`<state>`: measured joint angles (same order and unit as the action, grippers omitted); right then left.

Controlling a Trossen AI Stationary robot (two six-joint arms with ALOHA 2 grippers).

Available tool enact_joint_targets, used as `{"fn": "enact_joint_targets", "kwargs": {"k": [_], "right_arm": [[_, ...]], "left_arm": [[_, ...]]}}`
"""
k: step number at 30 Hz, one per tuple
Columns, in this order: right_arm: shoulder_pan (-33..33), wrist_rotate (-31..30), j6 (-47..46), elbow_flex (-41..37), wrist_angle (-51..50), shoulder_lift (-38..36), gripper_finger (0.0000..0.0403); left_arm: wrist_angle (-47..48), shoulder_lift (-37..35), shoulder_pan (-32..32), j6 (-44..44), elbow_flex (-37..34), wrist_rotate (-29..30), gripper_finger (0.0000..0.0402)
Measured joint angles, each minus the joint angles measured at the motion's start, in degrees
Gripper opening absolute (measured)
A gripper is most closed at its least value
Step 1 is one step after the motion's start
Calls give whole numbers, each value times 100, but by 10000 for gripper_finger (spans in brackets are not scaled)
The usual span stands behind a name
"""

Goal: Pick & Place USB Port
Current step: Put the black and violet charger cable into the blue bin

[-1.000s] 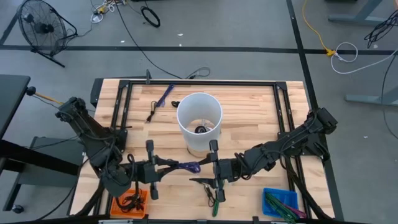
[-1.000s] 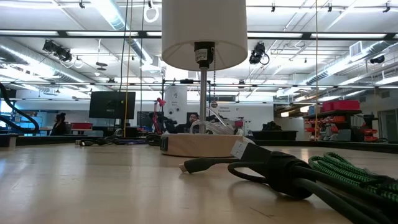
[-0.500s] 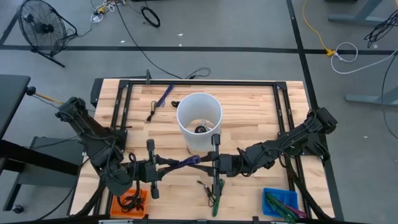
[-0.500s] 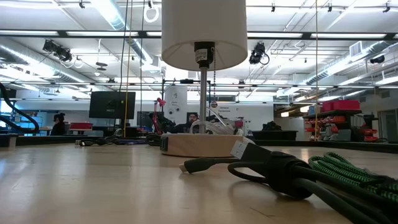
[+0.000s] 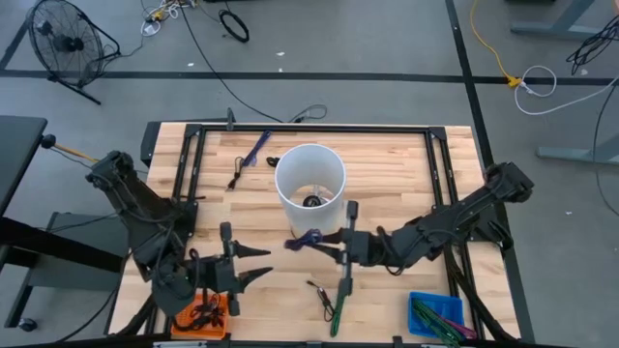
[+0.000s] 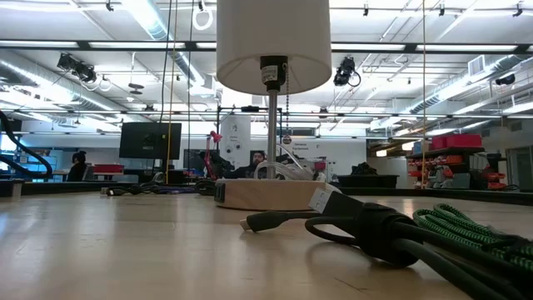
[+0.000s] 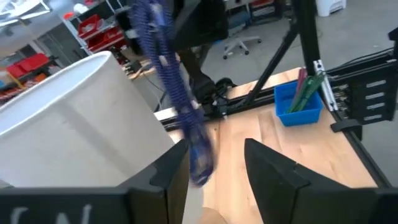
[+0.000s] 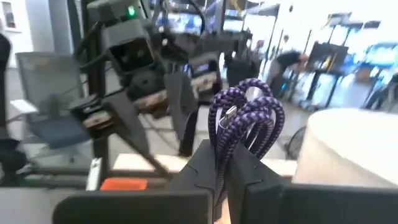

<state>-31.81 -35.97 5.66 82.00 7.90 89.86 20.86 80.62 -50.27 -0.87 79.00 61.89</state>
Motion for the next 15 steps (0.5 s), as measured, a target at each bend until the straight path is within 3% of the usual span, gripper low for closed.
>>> {"fn": "enact_joint_targets", "kwargs": {"k": [7,12,15], "right_arm": [[-321,217,-2716,0,-2891,-908,6],[-603,1165,-5226,0,-4842,-1352,6],[-795,1730,-6259,0,-5714,-1427,6]], "left_arm": [[22,0,-250,14,0,229,145],[36,0,-303,18,0,238,131],[48,0,-303,55,0,238,125]]}}
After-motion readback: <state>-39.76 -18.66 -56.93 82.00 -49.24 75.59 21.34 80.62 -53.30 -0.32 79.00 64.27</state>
